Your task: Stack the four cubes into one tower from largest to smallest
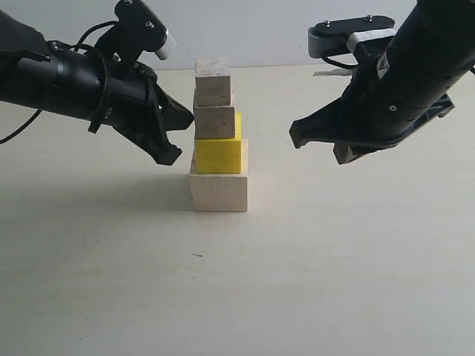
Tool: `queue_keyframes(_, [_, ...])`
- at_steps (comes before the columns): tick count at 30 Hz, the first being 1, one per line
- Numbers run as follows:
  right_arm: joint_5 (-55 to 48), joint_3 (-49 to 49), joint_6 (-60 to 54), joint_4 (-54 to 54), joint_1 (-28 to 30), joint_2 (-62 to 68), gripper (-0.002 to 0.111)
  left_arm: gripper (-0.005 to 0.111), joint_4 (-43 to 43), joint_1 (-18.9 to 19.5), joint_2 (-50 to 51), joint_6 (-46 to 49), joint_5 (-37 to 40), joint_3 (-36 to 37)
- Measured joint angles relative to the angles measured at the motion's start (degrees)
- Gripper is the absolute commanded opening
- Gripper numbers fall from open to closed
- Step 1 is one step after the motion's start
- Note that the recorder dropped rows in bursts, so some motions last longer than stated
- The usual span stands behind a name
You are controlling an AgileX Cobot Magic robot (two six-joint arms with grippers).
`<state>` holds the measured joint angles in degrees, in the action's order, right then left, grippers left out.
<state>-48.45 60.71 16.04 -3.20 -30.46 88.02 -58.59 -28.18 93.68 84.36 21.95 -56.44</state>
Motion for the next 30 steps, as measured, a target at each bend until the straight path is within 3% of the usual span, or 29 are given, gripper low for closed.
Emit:
queue_keyframes(16, [0.4,0.0,0.0,0.1,0.0,0.0,0.000,0.000,-0.3,0.0,0.0,0.2,-2.0,0.0])
queue_keyframes(30, [0.6,0.0,-1.3,1.8,0.0,0.0,0.000,0.000,-6.9,0.0,0.0,7.0,-4.1,-0.5])
